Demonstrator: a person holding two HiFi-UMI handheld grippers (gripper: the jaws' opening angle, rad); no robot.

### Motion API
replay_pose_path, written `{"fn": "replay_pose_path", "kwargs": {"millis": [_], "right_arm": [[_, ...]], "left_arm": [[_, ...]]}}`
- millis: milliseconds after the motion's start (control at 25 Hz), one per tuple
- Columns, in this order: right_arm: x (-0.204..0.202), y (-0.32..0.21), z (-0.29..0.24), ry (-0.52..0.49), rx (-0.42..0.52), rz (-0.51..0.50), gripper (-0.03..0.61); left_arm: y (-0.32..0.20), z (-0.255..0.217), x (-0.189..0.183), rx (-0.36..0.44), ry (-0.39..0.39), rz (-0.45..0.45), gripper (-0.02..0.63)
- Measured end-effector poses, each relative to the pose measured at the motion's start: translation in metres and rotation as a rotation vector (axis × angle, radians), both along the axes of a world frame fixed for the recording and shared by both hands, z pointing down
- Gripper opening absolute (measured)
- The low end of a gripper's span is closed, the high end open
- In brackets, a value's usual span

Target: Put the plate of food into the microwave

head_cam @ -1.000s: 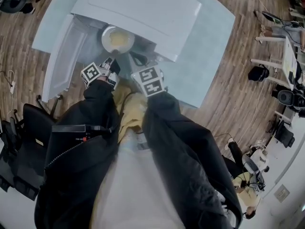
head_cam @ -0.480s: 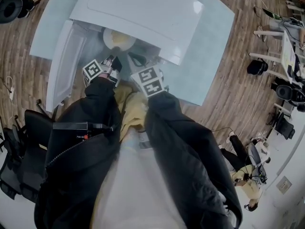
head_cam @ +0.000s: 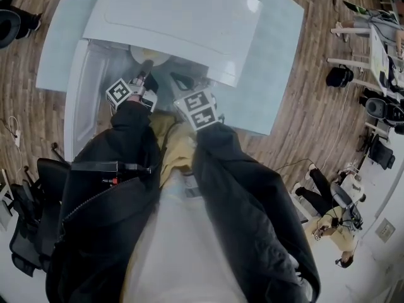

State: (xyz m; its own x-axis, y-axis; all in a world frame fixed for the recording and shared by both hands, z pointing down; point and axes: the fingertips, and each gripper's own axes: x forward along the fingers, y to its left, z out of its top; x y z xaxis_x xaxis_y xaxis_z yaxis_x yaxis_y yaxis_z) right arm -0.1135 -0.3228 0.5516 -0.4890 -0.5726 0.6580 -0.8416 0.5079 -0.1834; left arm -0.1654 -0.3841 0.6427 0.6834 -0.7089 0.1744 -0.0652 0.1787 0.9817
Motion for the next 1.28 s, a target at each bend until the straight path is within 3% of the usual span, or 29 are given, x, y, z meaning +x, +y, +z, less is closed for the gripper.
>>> {"fn": "replay_pose_path", "kwargs": {"millis": [320, 560, 760, 920, 1160, 1280], "right_arm": [[0.005, 0.003, 0.001, -0.012, -0.01, 0.02, -0.002], [-0.001, 0.005, 0.0, -0.024, -0.01, -0.006, -0.002], [0.0, 0.018, -0.004, -0.04, -0.009, -0.03, -0.002], [0.004, 0.034, -0.007, -0.06, -0.006, -0.061, -0.002], [0.018, 0.066, -0.01, -0.087, 0.0, -0.091, -0.002], [0.029, 0.081, -0.013, -0.094, 0.015, -0.097, -0.002]], "left_arm": [[-0.006, 0.002, -0.001, -0.003, -0.009, -0.014, 0.032], [-0.003, 0.004, -0.002, 0.004, -0.019, -0.011, 0.155], [0.013, -0.002, -0.003, 0.01, -0.052, -0.017, 0.169], [0.032, -0.005, -0.006, 0.012, -0.104, -0.059, 0.138], [0.065, -0.019, -0.003, 0.043, -0.178, -0.11, -0.005], [0.078, -0.032, 0.007, 0.081, -0.202, -0.105, -0.005]]}}
